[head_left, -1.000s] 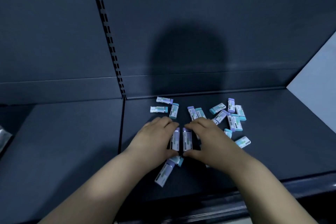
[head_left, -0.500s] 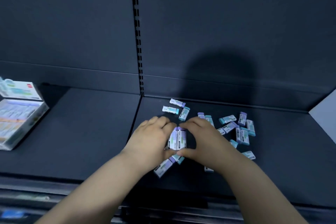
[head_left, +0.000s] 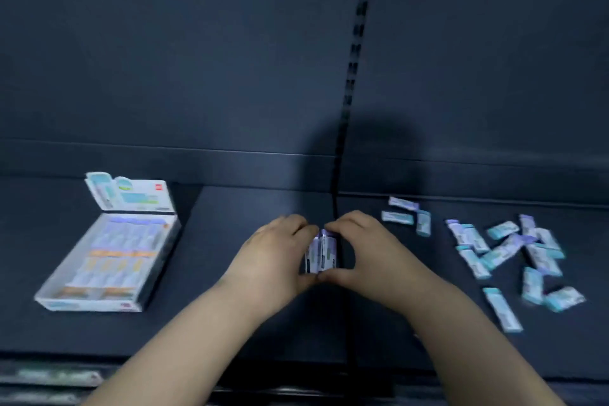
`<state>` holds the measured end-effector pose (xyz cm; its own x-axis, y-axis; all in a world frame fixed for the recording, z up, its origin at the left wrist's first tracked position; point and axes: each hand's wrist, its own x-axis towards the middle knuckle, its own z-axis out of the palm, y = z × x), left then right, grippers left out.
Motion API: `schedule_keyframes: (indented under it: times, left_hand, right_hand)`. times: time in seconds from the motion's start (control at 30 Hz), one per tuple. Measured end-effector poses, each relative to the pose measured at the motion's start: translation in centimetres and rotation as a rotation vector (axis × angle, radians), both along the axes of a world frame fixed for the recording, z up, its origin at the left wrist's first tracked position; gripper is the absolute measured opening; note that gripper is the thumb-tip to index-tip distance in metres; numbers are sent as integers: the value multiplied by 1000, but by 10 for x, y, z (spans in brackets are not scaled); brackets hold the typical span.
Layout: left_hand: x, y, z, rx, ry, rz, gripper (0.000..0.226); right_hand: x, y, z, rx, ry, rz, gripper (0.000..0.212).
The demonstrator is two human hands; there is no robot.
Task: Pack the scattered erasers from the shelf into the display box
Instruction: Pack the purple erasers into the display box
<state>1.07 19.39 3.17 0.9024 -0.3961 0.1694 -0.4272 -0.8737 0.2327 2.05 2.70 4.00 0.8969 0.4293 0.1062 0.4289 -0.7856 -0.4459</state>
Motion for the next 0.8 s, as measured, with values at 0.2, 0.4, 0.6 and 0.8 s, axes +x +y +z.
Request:
schedule_keyframes:
  times: [0.2,0.4,0.6,0.8]
  left_hand:
    - [5,103,-1,46,15,-40,68]
    - [-1,160,-6,-9,36,-47,71]
    - [0,177,-11,-72,49,19,71]
    - [2,193,-16,-62,37,134,70]
  right_hand:
    - [-4,103,-6,55,35,-16,69]
    - [-6,158,-8,56,68,1,72]
    - [1,176,-11,50,74,31,73]
    - [21,185,-9,20,94,101,72]
